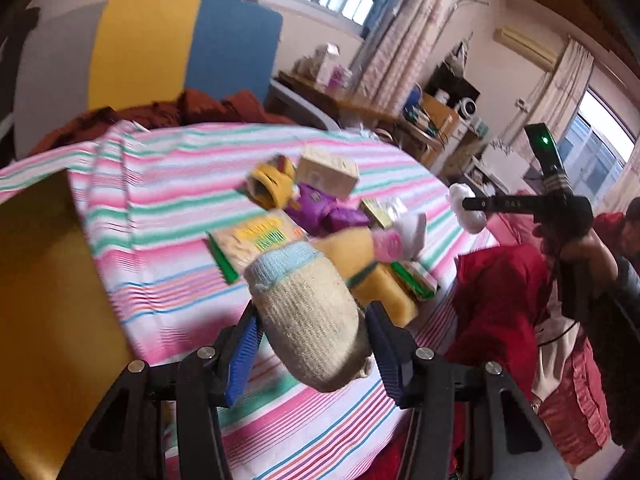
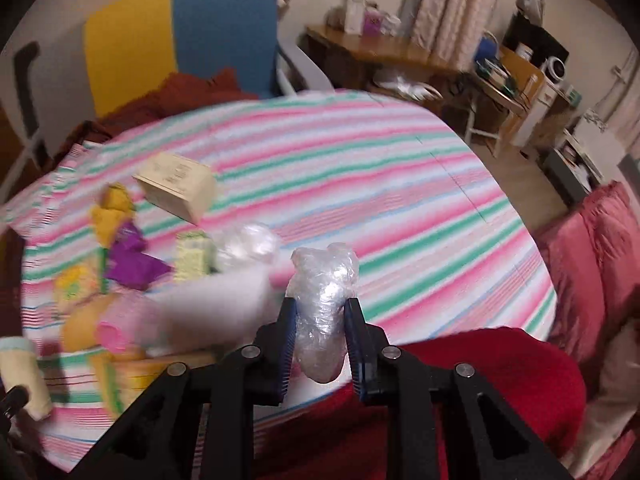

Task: Organize objects
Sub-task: 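Grasp the cream knit sock with left tool while right tool grasps the plastic-wrapped item, then carry sock and wrapped item into the gold tray and open both tools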

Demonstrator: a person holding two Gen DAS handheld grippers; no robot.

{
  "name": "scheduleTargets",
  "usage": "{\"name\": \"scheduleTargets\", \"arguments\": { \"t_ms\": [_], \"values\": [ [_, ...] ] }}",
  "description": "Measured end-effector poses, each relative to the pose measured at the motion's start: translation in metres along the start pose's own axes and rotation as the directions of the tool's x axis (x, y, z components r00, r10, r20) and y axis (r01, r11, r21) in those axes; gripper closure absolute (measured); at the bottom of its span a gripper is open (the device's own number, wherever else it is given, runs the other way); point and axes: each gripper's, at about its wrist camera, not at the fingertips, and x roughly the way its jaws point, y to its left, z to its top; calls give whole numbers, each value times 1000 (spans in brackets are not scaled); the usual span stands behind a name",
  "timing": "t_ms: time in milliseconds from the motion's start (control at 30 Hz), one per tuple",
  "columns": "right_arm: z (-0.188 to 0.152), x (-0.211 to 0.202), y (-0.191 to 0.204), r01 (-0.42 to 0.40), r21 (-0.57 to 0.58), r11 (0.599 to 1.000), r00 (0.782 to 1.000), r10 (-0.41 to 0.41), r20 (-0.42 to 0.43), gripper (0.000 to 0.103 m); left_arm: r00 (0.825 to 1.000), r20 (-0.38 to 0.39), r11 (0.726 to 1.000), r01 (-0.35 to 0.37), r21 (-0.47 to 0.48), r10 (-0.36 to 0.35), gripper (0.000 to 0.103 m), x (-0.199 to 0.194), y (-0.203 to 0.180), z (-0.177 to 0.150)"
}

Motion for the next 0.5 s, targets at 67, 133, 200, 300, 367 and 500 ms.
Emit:
{"name": "scheduleTargets", "arguments": {
  "t_ms": [67,133,200,300,367,500],
  "values": [
    [1,-13,22,-44,-43,998,999,45,28,79,999,38,999,-27,-16,28,50,-16,7,0],
    [1,-24,48,-93,-90,992,994,98,51,79,996,64,998,-59,-39,61,50,-30,15,-1],
    [1,-35,79,-140,-145,979,986,152,73,79,991,85,992,-97,-81,104,50,-47,30,-3],
    [3,-51,121,-194,-233,953,969,224,106,79,979,111,979,-153,-136,169,50,-68,51,-9],
    [6,-59,152,-245,-274,930,953,283,109,79,969,121,965,-193,-177,216,50,-83,68,-12],
    [3,-67,215,-346,-360,866,915,397,76,79,943,128,930,-268,-251,306,50,-105,102,-22]
  ]
}}
